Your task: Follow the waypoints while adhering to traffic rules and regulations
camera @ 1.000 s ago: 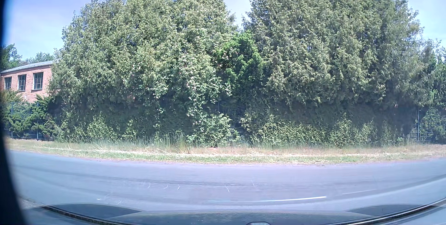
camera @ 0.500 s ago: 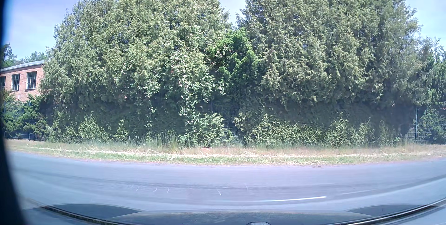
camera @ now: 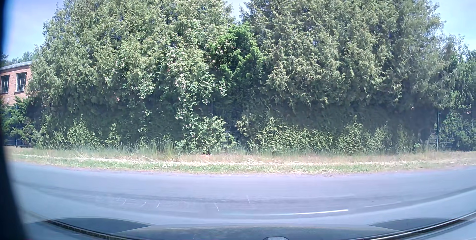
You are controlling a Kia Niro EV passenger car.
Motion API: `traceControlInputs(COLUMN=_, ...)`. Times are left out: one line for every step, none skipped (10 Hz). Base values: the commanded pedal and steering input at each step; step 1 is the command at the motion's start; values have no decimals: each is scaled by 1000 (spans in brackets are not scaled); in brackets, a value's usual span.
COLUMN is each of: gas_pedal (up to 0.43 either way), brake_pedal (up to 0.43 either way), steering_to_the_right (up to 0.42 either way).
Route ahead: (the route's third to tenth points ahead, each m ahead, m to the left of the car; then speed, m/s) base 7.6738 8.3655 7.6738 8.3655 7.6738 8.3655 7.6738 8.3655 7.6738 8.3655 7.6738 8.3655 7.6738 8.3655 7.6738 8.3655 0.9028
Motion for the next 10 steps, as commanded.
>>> traceControlInputs(gas_pedal=0, brake_pedal=122, steering_to_the_right=220)
traceControlInputs(gas_pedal=0, brake_pedal=37, steering_to_the_right=167)
traceControlInputs(gas_pedal=0, brake_pedal=0, steering_to_the_right=118)
traceControlInputs(gas_pedal=0, brake_pedal=0, steering_to_the_right=82)
traceControlInputs(gas_pedal=0, brake_pedal=0, steering_to_the_right=37)
traceControlInputs(gas_pedal=0, brake_pedal=12, steering_to_the_right=-11)
traceControlInputs(gas_pedal=0, brake_pedal=91, steering_to_the_right=-43)
traceControlInputs(gas_pedal=0, brake_pedal=152, steering_to_the_right=-75)
traceControlInputs(gas_pedal=0, brake_pedal=177, steering_to_the_right=-109)
traceControlInputs(gas_pedal=0, brake_pedal=183, steering_to_the_right=-137)
